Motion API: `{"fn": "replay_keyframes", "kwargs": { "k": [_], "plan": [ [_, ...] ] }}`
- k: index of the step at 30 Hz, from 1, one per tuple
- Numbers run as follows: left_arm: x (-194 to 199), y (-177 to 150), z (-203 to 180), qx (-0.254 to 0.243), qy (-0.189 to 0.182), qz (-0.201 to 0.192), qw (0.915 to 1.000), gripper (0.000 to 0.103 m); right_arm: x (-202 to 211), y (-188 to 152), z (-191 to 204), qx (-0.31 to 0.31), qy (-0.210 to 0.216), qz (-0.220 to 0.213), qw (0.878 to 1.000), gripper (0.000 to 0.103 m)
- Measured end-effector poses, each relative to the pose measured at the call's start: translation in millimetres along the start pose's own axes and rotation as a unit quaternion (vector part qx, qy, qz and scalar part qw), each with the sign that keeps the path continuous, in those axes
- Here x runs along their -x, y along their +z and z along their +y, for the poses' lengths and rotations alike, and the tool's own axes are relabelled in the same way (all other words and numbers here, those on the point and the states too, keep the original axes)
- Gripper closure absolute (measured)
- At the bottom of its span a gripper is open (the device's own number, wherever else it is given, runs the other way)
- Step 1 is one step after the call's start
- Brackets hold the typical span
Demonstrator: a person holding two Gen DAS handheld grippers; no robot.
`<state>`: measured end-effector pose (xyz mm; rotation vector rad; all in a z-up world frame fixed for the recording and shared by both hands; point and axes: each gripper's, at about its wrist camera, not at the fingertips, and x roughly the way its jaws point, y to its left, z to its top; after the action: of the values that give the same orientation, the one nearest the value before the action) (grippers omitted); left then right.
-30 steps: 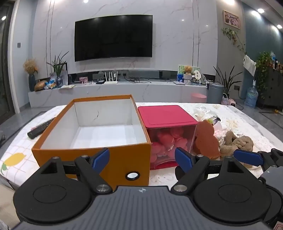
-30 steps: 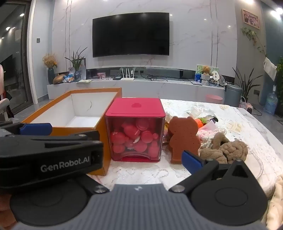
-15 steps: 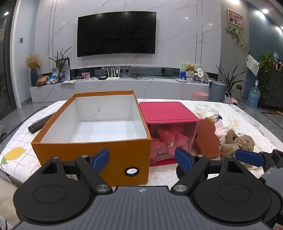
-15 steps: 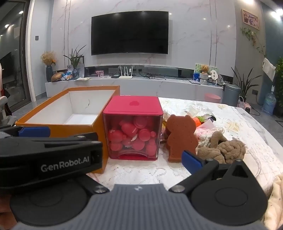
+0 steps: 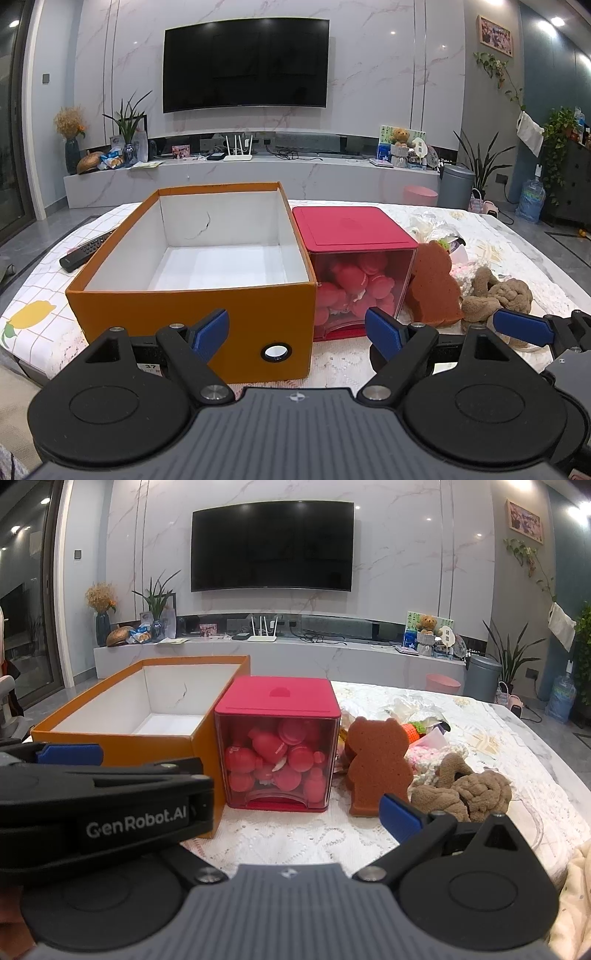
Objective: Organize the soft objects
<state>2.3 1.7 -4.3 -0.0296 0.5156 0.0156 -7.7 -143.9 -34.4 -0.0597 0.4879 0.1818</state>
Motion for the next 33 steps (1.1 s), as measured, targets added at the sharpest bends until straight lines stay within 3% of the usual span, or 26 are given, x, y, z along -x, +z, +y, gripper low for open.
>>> {"fn": "replay_keyframes", "kwargs": {
  "k": [33],
  "plan": [
    [-1.5,-2.9,0.8,0.000,0.006,0.012,0.9999,0.005,-1.8,-1.0,0.9,0.008,-0.003,0.009,1.000,0.003]
  ]
}}
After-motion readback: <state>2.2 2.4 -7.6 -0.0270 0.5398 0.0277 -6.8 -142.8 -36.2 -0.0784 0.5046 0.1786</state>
